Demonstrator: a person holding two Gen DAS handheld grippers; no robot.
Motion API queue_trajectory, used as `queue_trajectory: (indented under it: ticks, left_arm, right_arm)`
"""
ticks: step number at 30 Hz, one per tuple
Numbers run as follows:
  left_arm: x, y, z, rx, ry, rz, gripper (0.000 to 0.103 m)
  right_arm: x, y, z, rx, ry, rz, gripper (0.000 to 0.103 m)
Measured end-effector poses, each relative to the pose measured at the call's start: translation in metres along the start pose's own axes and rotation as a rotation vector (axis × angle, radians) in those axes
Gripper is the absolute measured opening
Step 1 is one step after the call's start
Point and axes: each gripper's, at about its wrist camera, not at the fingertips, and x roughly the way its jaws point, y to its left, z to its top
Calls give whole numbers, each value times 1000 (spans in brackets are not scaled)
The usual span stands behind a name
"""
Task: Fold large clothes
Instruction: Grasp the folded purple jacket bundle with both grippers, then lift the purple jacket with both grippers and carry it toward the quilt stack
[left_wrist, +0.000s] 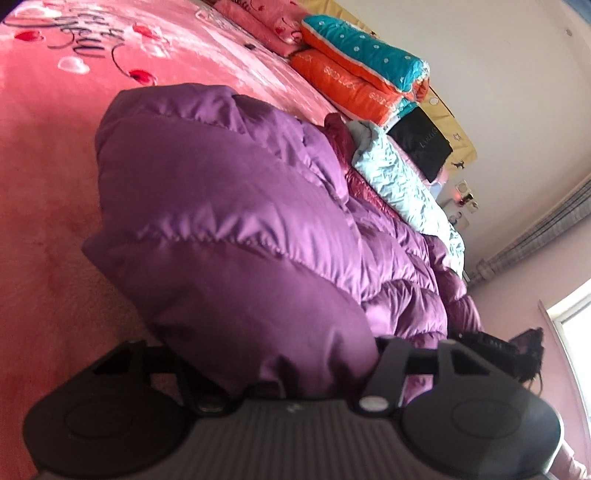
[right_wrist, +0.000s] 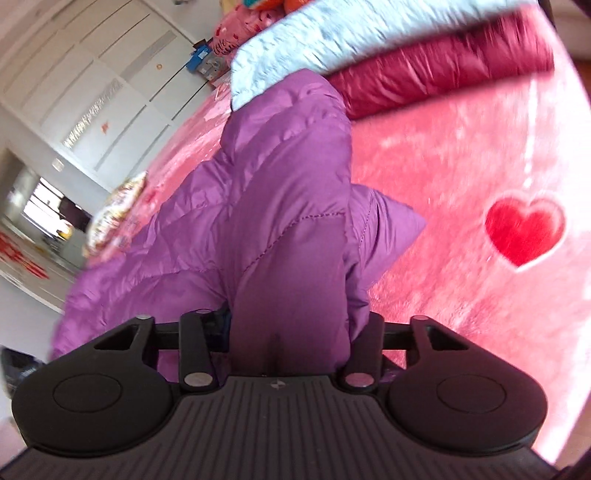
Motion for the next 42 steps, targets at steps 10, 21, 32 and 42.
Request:
queue_trajectory:
  ticks: [10, 21, 32, 42]
  left_arm:
    - [-21, -21, -14, -5, -76, 36, 43]
    - [-50, -49, -38, -23, -92, -1, 39]
    - [-69, -100, -23, 66, -133, -119, 37]
    - [-23, -161, 92, 178, -175, -242, 37]
  right_arm:
    - [-43, 52, -34, -170, -171, -152, 36]
    - [-86, 87, -58, -326, -309, -268, 33]
    - [-145, 94, -54, -409, -471, -323, 32]
    - [-167, 58, 43, -395, -644, -370, 32]
